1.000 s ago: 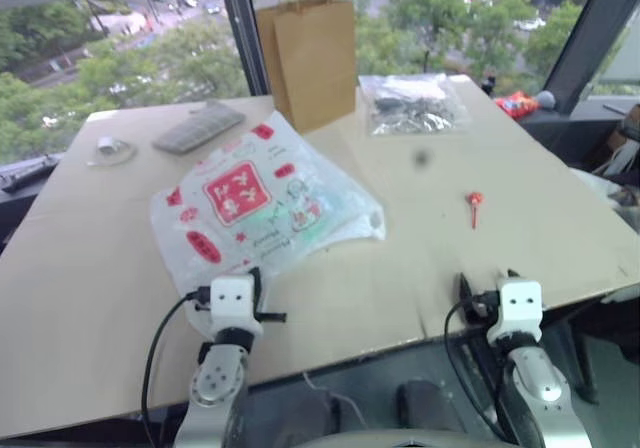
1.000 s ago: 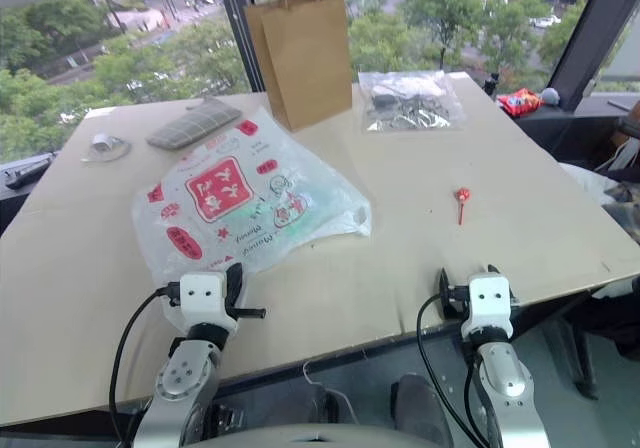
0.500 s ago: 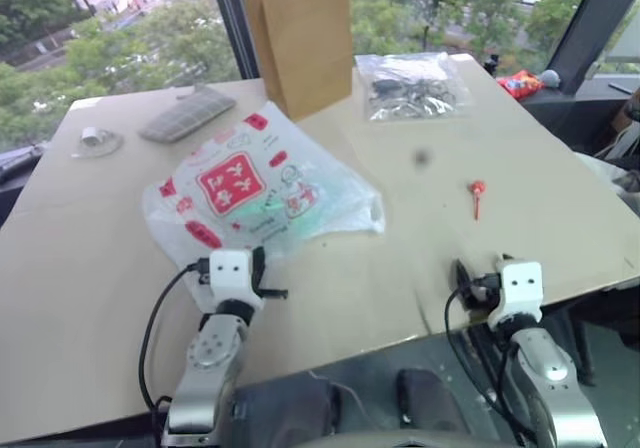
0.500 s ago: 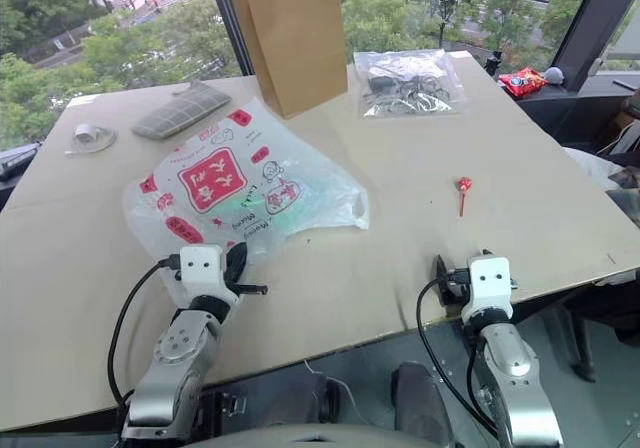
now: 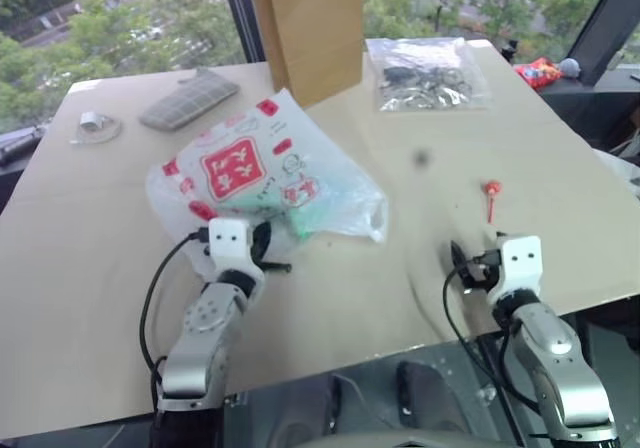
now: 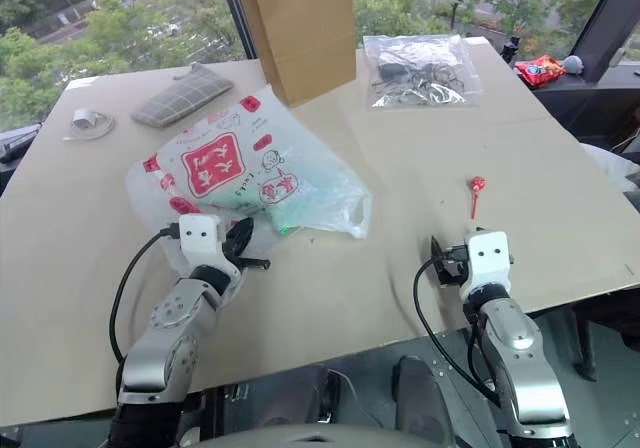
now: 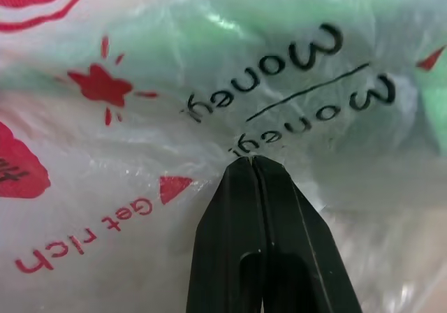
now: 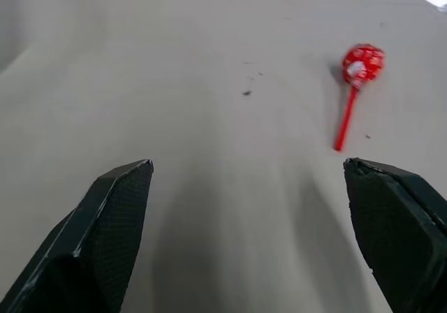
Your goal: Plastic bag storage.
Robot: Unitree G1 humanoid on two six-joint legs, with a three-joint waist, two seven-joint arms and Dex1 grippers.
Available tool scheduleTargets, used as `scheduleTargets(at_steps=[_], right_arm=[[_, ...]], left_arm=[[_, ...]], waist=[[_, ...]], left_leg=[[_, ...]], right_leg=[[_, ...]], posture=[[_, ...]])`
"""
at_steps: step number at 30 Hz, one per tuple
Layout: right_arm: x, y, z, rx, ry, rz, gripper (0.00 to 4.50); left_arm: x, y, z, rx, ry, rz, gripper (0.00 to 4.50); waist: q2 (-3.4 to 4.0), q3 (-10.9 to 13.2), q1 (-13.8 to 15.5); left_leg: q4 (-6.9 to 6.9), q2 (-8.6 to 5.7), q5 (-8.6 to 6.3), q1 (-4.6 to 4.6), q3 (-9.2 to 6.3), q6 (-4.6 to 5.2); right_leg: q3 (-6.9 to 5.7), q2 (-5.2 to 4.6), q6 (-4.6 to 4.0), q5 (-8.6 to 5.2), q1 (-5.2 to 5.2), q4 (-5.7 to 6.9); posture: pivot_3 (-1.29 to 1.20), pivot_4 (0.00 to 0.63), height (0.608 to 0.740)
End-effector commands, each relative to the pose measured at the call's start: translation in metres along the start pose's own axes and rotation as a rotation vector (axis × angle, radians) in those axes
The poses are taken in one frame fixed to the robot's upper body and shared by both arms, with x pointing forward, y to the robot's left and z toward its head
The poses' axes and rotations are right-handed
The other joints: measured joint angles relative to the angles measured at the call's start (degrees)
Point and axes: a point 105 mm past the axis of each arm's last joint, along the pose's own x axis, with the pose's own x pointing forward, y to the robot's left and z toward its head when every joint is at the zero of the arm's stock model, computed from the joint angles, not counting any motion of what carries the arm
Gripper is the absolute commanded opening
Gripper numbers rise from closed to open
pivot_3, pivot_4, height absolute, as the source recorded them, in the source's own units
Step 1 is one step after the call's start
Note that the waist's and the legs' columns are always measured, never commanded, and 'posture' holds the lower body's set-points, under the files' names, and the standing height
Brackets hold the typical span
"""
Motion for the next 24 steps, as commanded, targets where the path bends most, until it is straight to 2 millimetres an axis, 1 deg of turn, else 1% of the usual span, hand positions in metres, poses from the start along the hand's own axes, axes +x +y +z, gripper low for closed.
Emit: scheduleTargets(at_steps=[1,3,4,5,7,8,9,10,12,13,14,16,24], right_arm=[[0.021,0.014,0.099,-0.011,-0.202,0.172,4.44],[0.021,0.013,0.103,0.001,-0.211,0.17,4.44],[0.021,0.012,0.103,0.002,-0.21,0.168,4.5],[0.021,0.012,0.102,-0.001,-0.205,0.168,4.5],[0.021,0.012,0.101,-0.006,-0.199,0.168,4.5],[0.021,0.012,0.102,-0.006,-0.199,0.169,4.5],[0.021,0.012,0.103,-0.006,-0.199,0.169,4.5],[0.021,0.011,0.103,-0.007,-0.198,0.169,4.5],[0.02,0.01,0.102,-0.013,-0.194,0.166,4.5],[0.021,0.009,0.102,-0.015,-0.191,0.164,4.5],[0.021,0.009,0.102,-0.018,-0.189,0.162,4.5],[0.022,0.009,0.103,-0.019,-0.187,0.16,4.5],[0.023,0.004,0.1,-0.023,-0.165,0.142,4.5]], left_arm=[[0.021,-0.024,0.106,-0.142,-0.216,-0.243,0.0],[0.019,-0.025,0.11,-0.135,-0.231,-0.262,0.0],[0.018,-0.027,0.111,-0.132,-0.24,-0.277,0.54],[0.016,-0.027,0.112,-0.129,-0.248,-0.279,0.87],[0.016,-0.026,0.113,-0.128,-0.25,-0.268,1.7],[0.015,-0.026,0.113,-0.129,-0.249,-0.265,2.07],[0.014,-0.026,0.113,-0.129,-0.247,-0.267,2.49],[0.014,-0.026,0.113,-0.125,-0.243,-0.265,3.02],[0.012,-0.026,0.112,-0.123,-0.239,-0.262,3.76],[0.012,-0.026,0.112,-0.124,-0.237,-0.263,4.3],[0.011,-0.025,0.112,-0.124,-0.235,-0.263,4.41],[0.009,-0.025,0.111,-0.119,-0.227,-0.269,4.41],[-0.002,-0.023,0.103,-0.092,-0.19,-0.29,4.41]], waist=[[0.0,0.01,0.15],[-0.01,0.01,0.21],[-0.01,0.01,0.18],[-0.01,0.02,0.17],[-0.01,0.02,0.16],[-0.01,0.02,0.13],[-0.01,0.02,0.12],[-0.01,0.02,0.11],[-0.01,0.02,0.07],[-0.01,0.02,0.06],[-0.01,0.02,0.05],[-0.01,0.02,0.05],[-0.02,0.07,-0.26]], left_leg=[[0.0,-0.02,0.0,-0.04,0.0,0.0],[0.0,-0.04,-0.02,-0.07,0.01,0.02],[0.0,-0.05,-0.12,-0.08,0.01,0.2],[0.0,-0.05,-0.15,-0.07,0.03,0.25],[0.0,-0.04,-0.15,-0.05,0.02,0.26],[0.01,-0.03,-0.15,-0.03,0.02,0.26],[0.01,-0.02,-0.15,-0.01,0.02,0.26],[0.03,-0.02,-0.15,0.02,0.02,0.26],[0.05,-0.02,-0.14,0.04,0.01,0.26],[0.06,-0.02,-0.15,0.04,0.02,0.26],[0.06,-0.03,-0.14,0.03,0.02,0.26],[0.06,-0.04,-0.14,0.03,0.02,0.25],[0.06,-0.06,-0.13,0.04,0.02,0.24]], right_leg=[[0.02,-0.01,0.0,0.0,-0.04,-0.01],[0.02,-0.03,0.0,-0.01,-0.05,-0.05],[0.03,-0.03,0.01,-0.02,-0.04,-0.07],[0.04,-0.03,0.02,-0.02,-0.04,-0.07],[0.01,-0.01,0.04,-0.03,-0.04,-0.05],[0.0,0.0,0.21,-0.14,-0.03,-0.01],[0.0,0.01,0.23,-0.15,-0.03,0.01],[0.0,0.01,0.23,-0.16,0.0,0.05],[0.0,0.03,0.24,-0.16,0.02,0.05],[0.01,0.03,0.24,-0.16,0.02,0.05],[0.01,0.03,0.24,-0.15,0.02,0.05],[0.02,0.03,0.04,-0.01,0.02,0.04],[0.02,0.03,0.03,-0.01,0.03,0.04]], posture=[[0.0,0.15,0.74],[0.0,0.15,0.74],[0.0,0.15,0.74],[0.0,0.15,0.74],[0.0,0.15,0.74],[0.0,0.15,0.74],[0.0,0.15,0.74],[0.0,0.15,0.74],[0.0,0.15,0.74],[0.0,0.15,0.74],[0.0,0.15,0.74],[0.0,0.15,0.74],[0.0,0.15,0.74]])
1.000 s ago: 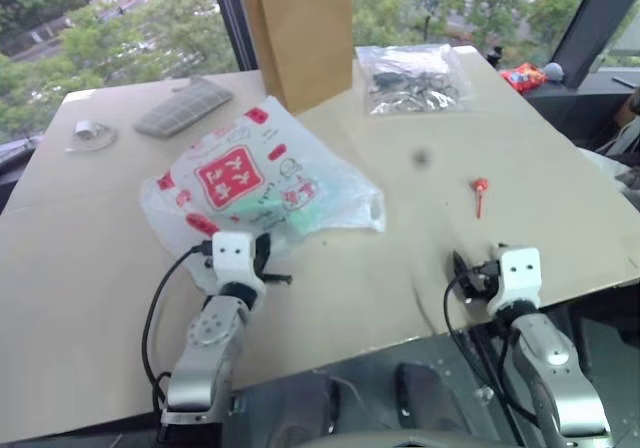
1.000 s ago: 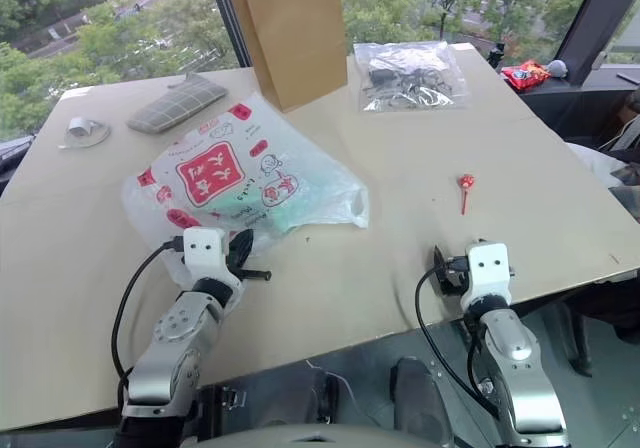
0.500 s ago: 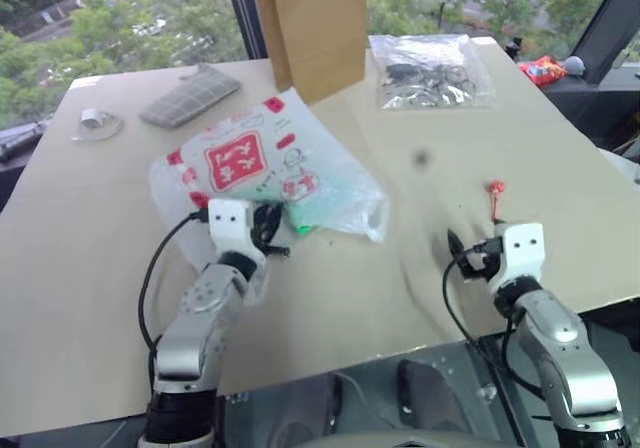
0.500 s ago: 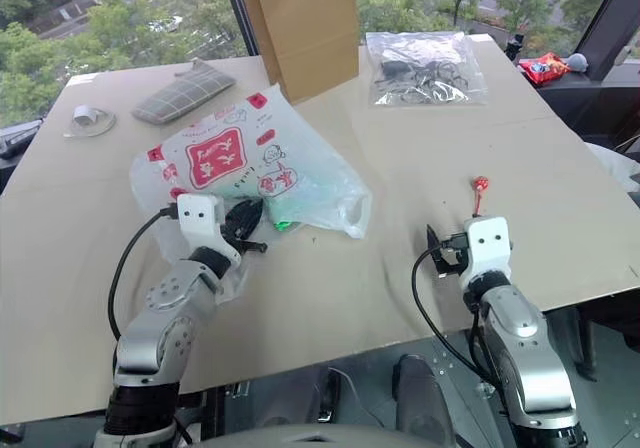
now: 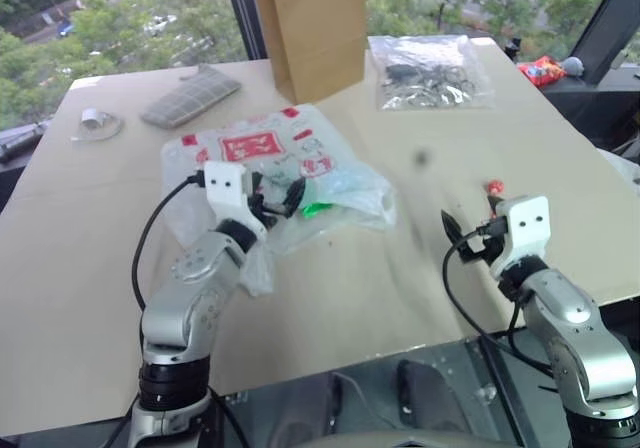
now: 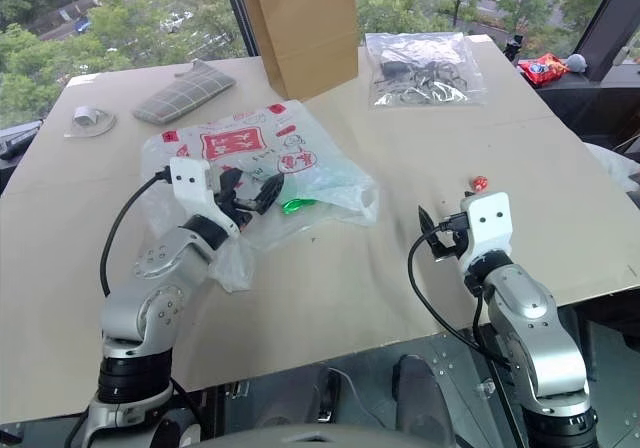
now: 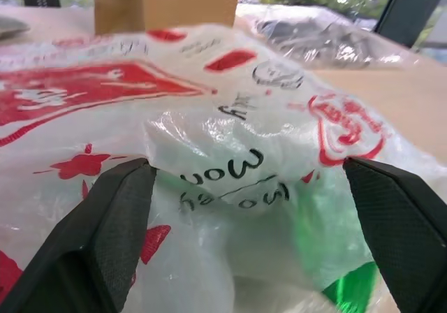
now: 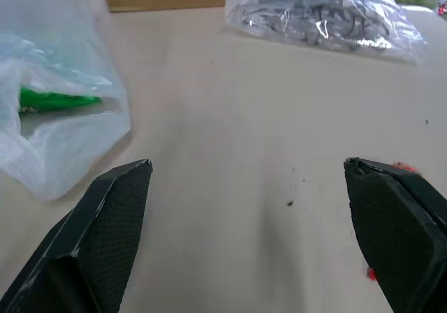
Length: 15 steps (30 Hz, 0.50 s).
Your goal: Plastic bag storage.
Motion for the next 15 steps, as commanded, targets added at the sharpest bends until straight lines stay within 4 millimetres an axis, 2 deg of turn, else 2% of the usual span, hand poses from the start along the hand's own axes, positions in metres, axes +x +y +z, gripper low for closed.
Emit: scheduleTargets(at_steps=[1,5,11,15], right_arm=[[0.019,-0.01,0.037,-0.002,-0.058,-0.012,4.5],[0.022,-0.017,0.037,0.002,-0.035,-0.041,4.5],[0.022,-0.028,0.033,0.005,-0.002,-0.097,4.5],[0.02,-0.048,0.008,0.035,0.13,-0.162,4.5]], left_arm=[[-0.019,-0.013,0.028,-0.029,-0.066,-0.097,4.41],[-0.024,-0.016,0.029,-0.029,-0.052,-0.115,4.41],[-0.036,-0.014,0.027,-0.03,-0.035,-0.12,4.41],[-0.05,-0.014,0.023,0.031,0.017,-0.159,4.41]], waist=[[-0.08,0.31,-1.15],[-0.12,0.31,-0.14],[-0.08,0.34,-0.13],[-0.07,0.35,-0.24]], left_leg=[[0.0,0.0,0.0,0.04,0.02,0.0],[0.02,0.12,0.0,0.14,0.01,0.01],[0.02,0.08,0.13,0.01,0.05,-0.22],[0.01,0.14,0.12,0.06,0.07,-0.21]], right_leg=[[0.02,0.02,0.0,0.0,0.02,0.01],[-0.06,0.11,-0.17,0.1,0.13,-0.03],[0.02,0.1,-0.22,0.12,0.08,-0.13],[0.05,0.15,-0.23,0.11,0.08,-0.12]], posture=[[0.0,0.15,0.74],[0.0,0.15,0.74],[0.0,0.15,0.74],[0.0,0.15,0.74]])
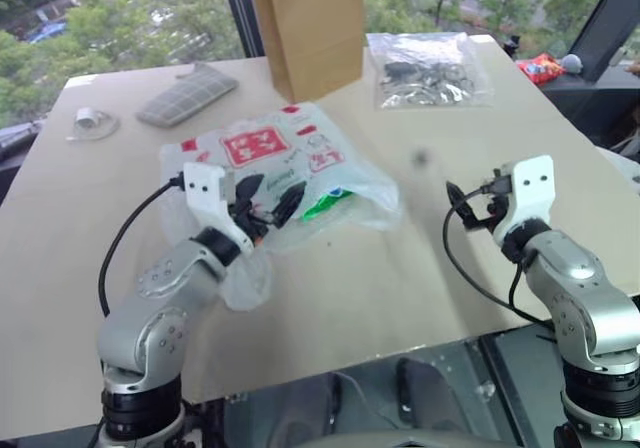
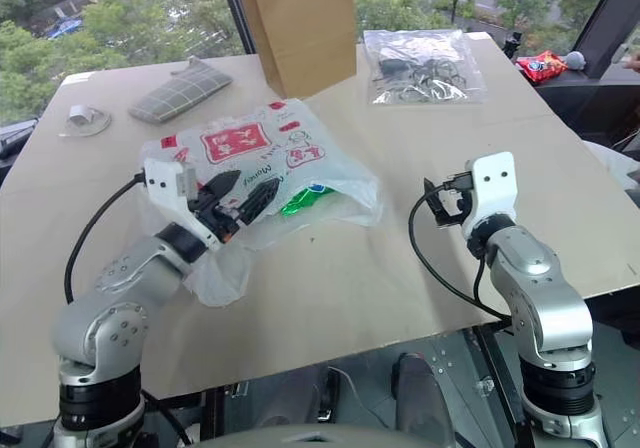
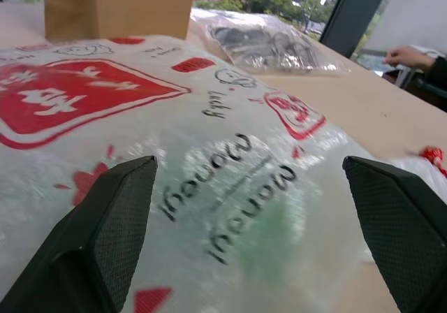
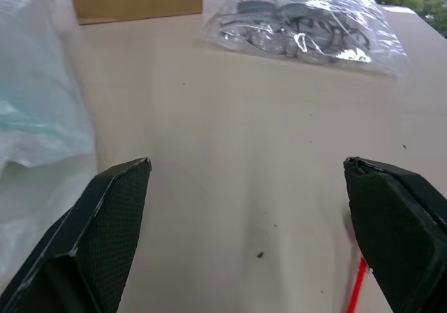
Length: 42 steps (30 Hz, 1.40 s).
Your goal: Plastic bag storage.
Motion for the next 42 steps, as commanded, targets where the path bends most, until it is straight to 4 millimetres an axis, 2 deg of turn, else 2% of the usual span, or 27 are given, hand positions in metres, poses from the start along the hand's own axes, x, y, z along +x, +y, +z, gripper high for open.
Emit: scheduleTargets(at_steps=[1,3,7,10,13,14,16,20,21,23,27,29,31,34,36,39,41,42], right_arm=[[0.003,-0.027,-0.009,0.019,0.061,-0.08,4.5],[0.013,-0.031,-0.013,0.048,0.078,-0.075,4.5],[0.044,-0.046,-0.036,0.096,0.161,-0.119,4.5],[0.061,-0.06,-0.054,0.141,0.221,-0.174,4.5],[0.067,-0.063,-0.065,0.168,0.281,-0.158,3.77],[0.067,-0.063,-0.065,0.166,0.285,-0.153,3.1],[0.066,-0.063,-0.065,0.162,0.285,-0.148,2.34],[0.061,-0.066,-0.058,0.129,0.239,-0.136,0.42],[0.056,-0.062,-0.049,0.133,0.199,-0.096,0.03],[0.04,-0.047,-0.033,0.111,0.149,0.021,0.03],[-0.002,-0.004,-0.013,0.053,0.121,0.297,0.03],[-0.024,0.024,-0.003,0.036,0.112,0.448,0.03],[-0.035,0.05,0.004,0.008,0.099,0.55,0.03],[-0.033,0.079,0.009,0.01,0.085,0.615,0.0],[-0.031,0.09,0.008,-0.004,0.093,0.642,0.0],[-0.025,0.102,0.004,-0.036,0.104,0.669,0.0],[-0.02,0.109,0.002,-0.048,0.102,0.683,0.0],[-0.018,0.114,0.001,-0.062,0.103,0.7,0.0]], left_arm=[[-0.008,-0.005,0.016,0.091,-0.022,-0.05,4.41],[-0.005,-0.001,0.016,0.123,-0.001,-0.049,4.41],[-0.003,0.001,0.014,0.211,0.054,-0.074,4.41],[-0.003,0.001,0.023,0.241,0.046,-0.09,4.41],[-0.006,0.003,0.033,0.277,0.041,-0.097,4.5],[-0.007,0.003,0.033,0.294,0.052,-0.1,4.5],[-0.009,0.004,0.033,0.318,0.066,-0.105,4.5],[-0.012,0.001,0.026,0.38,0.108,-0.144,4.5],[-0.012,0.0,0.022,0.4,0.129,-0.161,4.5],[-0.012,-0.003,0.014,0.484,0.175,-0.198,4.5],[-0.01,-0.002,-0.002,0.594,0.241,-0.242,4.5],[-0.005,0.003,-0.011,0.648,0.272,-0.223,4.5],[0.002,0.008,-0.015,0.693,0.283,-0.195,4.5],[0.011,0.009,-0.025,0.754,0.296,-0.202,3.71],[0.014,0.011,-0.028,0.791,0.297,-0.201,2.68],[0.019,0.016,-0.028,0.829,0.278,-0.177,1.48],[0.021,0.019,-0.022,0.793,0.236,-0.147,0.31],[0.022,0.02,-0.015,0.746,0.2,-0.126,0.05]], waist=[[0.01,0.02,0.16],[0.02,0.02,0.2],[0.02,0.04,-0.2],[0.04,0.05,-0.29],[0.02,0.05,-0.21],[0.02,0.05,-0.19],[0.02,0.05,-0.21],[0.02,0.05,-0.21],[0.02,0.05,-0.2],[0.06,0.08,-0.17],[0.28,0.24,0.17],[0.28,0.24,0.11],[0.23,0.32,-0.09],[0.14,0.38,-0.23],[0.12,0.38,-0.09],[0.08,0.41,0.13],[0.05,0.42,0.21],[0.05,0.42,0.21]], left_leg=[[0.0,-0.01,-0.02,-0.01,-0.01,0.04],[0.0,-0.02,-0.09,0.0,-0.03,0.17],[0.06,-0.03,-0.08,0.16,0.13,0.18],[0.02,-0.03,-0.07,0.17,0.19,0.16],[0.01,-0.02,0.04,0.08,0.16,-0.03],[0.01,-0.02,0.04,0.07,0.17,-0.03],[0.01,-0.01,0.02,0.08,0.17,0.0],[-0.01,-0.01,-0.05,0.08,0.17,0.12],[-0.02,-0.01,-0.06,0.08,0.17,0.14],[-0.02,0.0,-0.07,0.08,0.17,0.14],[-0.03,0.02,-0.08,-0.03,0.04,0.17],[-0.03,0.03,-0.09,-0.03,0.06,0.18],[-0.02,0.09,-0.1,0.02,0.15,0.2],[0.03,0.17,-0.1,0.11,0.12,0.2],[0.05,0.18,-0.09,0.09,0.13,0.19],[0.05,0.1,-0.09,0.05,0.11,0.19],[0.05,0.07,-0.08,-0.07,0.07,0.17],[0.05,0.05,-0.07,-0.14,0.06,0.16]], right_leg=[[-0.02,-0.01,-0.02,-0.01,-0.01,0.04],[-0.07,-0.01,-0.17,-0.1,0.01,0.05],[0.02,0.02,-0.18,-0.1,0.11,0.08],[0.07,0.1,-0.21,0.01,0.08,0.08],[0.08,0.12,-0.12,0.09,0.0,0.05],[0.09,0.11,-0.12,0.1,0.01,0.01],[0.11,0.1,-0.12,0.1,0.02,-0.01],[0.1,0.11,-0.11,0.09,0.02,-0.01],[0.1,0.11,-0.11,0.09,0.02,0.0],[0.09,0.12,-0.11,0.09,0.01,0.01],[0.0,0.07,-0.1,0.07,0.0,-0.01],[0.03,0.06,-0.09,0.08,0.0,-0.03],[0.06,0.08,-0.05,0.05,0.0,-0.05],[0.01,0.14,0.11,-0.1,0.01,0.09],[0.02,0.13,0.03,-0.14,0.01,0.1],[0.02,0.06,0.1,-0.01,-0.01,0.07],[0.0,0.04,-0.05,0.09,-0.09,0.03],[0.0,0.01,-0.06,0.09,-0.17,0.04]], posture=[[0.0,0.15,0.74],[0.0,0.15,0.74],[0.0,0.15,0.74],[0.0,0.15,0.74],[0.0,0.15,0.74],[0.0,0.15,0.74],[0.0,0.15,0.74],[0.0,0.15,0.74],[0.0,0.15,0.74],[0.0,0.15,0.74],[0.0,0.15,0.74],[0.0,0.15,0.74],[0.0,0.15,0.74],[0.0,0.15,0.74],[0.0,0.15,0.74],[0.0,0.15,0.74],[0.0,0.15,0.74],[0.0,0.15,0.74]])
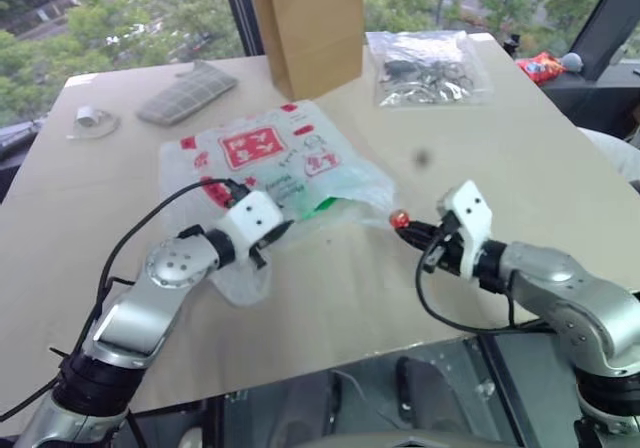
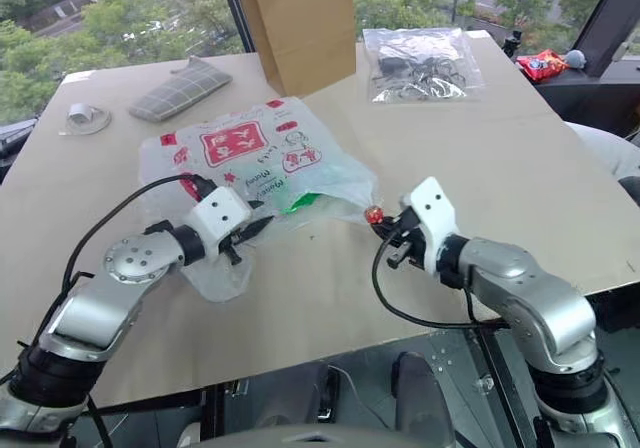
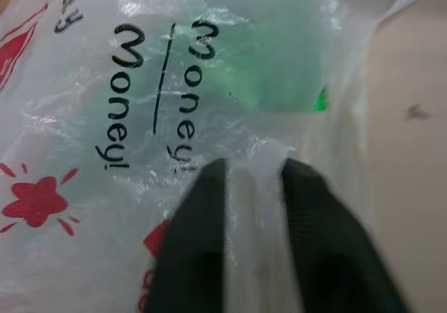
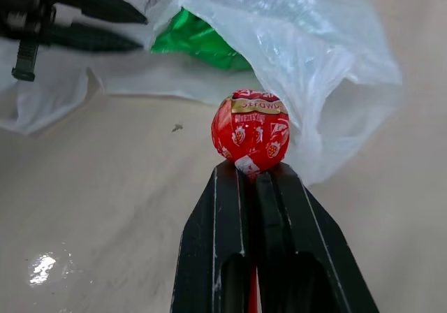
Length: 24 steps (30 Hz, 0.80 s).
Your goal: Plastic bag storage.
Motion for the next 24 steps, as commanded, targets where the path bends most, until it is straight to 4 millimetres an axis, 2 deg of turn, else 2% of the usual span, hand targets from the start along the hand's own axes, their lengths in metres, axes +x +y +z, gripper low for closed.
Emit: scheduleTargets(at_steps=[1,3,7,11,20,24], right_arm=[[0.011,0.007,0.008,-0.065,-0.024,0.033,0.0],[0.017,0.009,0.006,-0.078,-0.017,0.046,0.0],[0.044,0.014,0.006,-0.121,0.001,0.095,0.0],[0.081,0.023,0.026,-0.163,-0.044,0.138,0.0],[0.132,0.054,0.086,-0.231,-0.171,0.248,0.0],[0.171,0.065,0.107,-0.203,-0.238,0.232,0.0]], left_arm=[[-0.006,0.022,0.024,-0.061,-0.128,0.102,0.05],[-0.008,0.03,0.03,-0.102,-0.172,0.124,0.05],[-0.025,0.066,0.063,-0.3,-0.365,0.194,0.05],[-0.041,0.085,0.08,-0.386,-0.45,0.186,0.05],[-0.05,0.068,0.093,-0.409,-0.461,0.086,0.05],[-0.05,0.065,0.097,-0.435,-0.471,0.098,0.05]], waist=[[-0.02,0.01,-0.03],[-0.06,0.03,-0.05],[-0.2,0.12,-0.21],[-0.26,0.14,-0.84],[-0.29,0.13,-1.71],[-0.29,0.13,-1.92]], left_leg=[[0.0,0.0,0.03,-0.03,0.0,-0.05],[0.0,0.0,0.12,-0.14,0.0,-0.2],[-0.01,0.0,0.12,-0.14,-0.01,-0.21],[-0.02,-0.01,0.13,0.0,0.03,-0.21],[-0.03,-0.05,0.22,-0.15,-0.06,-0.39],[-0.15,-0.05,0.24,-0.15,-0.07,-0.48]], right_leg=[[0.0,-0.01,0.0,0.0,-0.05,0.0],[0.0,-0.01,-0.01,0.01,-0.18,0.02],[-0.02,0.0,-0.01,0.02,-0.22,0.08],[0.02,0.07,0.0,0.03,-0.2,0.19],[0.08,0.06,-0.08,0.07,-0.32,0.18],[0.08,0.11,-0.11,0.08,-0.44,0.24]], posture=[[0.0,0.15,0.74],[0.0,0.15,0.74],[0.0,0.15,0.74],[0.0,0.15,0.74],[0.0,0.15,0.74],[0.0,0.15,0.74]])
